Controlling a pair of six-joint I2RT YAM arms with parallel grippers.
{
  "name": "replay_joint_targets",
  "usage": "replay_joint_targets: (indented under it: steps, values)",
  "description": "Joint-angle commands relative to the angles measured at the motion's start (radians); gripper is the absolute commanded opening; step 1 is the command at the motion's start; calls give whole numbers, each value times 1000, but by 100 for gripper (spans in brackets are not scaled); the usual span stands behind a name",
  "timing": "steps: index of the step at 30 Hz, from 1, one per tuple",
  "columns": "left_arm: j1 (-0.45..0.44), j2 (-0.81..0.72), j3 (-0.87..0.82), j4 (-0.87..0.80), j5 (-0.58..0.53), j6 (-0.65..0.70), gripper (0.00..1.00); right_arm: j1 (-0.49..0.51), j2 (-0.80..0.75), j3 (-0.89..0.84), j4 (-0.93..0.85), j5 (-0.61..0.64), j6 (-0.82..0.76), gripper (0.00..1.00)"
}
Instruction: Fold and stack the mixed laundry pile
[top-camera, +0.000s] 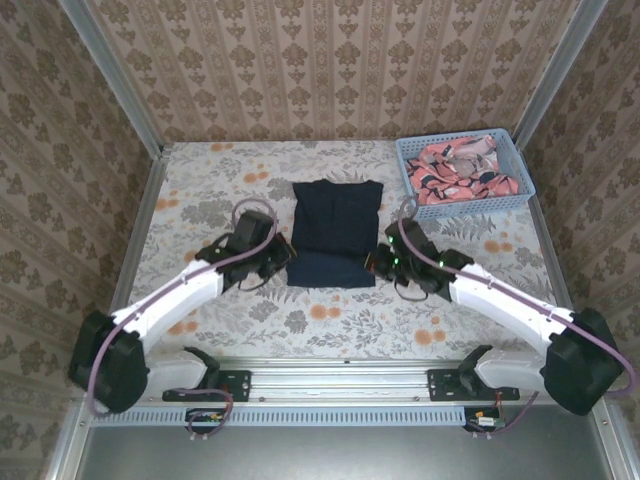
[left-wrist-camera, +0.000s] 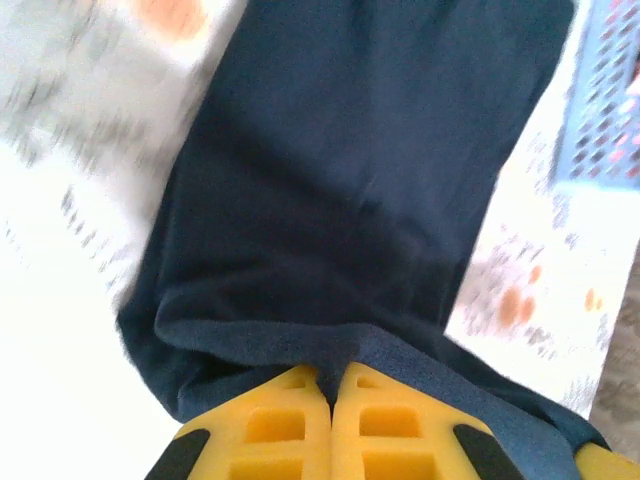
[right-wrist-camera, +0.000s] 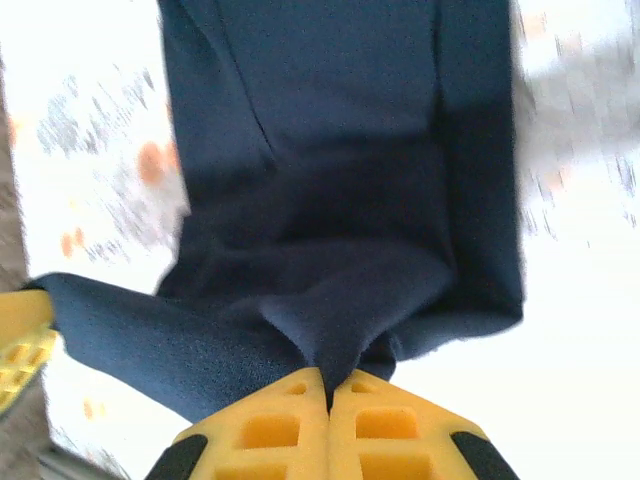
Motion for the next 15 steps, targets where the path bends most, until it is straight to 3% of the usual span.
replay_joint_targets:
  steps: [1,8,9,10,11,12,13,15]
  values:
    - [62,131,150,127,-19,118,0,-90,79,108,83,-6,-63,0]
    - [154,572,593,169,72,195,0,-242,404,432,145,-37,-148,0]
    - [164,651,675,131,76,220,16,-258,469,491,143,-15,-154,11]
    - [173,707,776,75,74,231,51,-278,530,546,129,-10,-159,30]
    - [186,778,866,18,88,234,98,-300,596,616,102,11,-168,57]
    - [196,830,932,-11,99,237,100,-319,656,680,65,25,-164,82]
    - [203,858,967,-26,100,237,100,-337,692,711,68,8,-162,97]
    - [217,866,995,-30,104,252,100,-365,717,731,99,-34,-161,100]
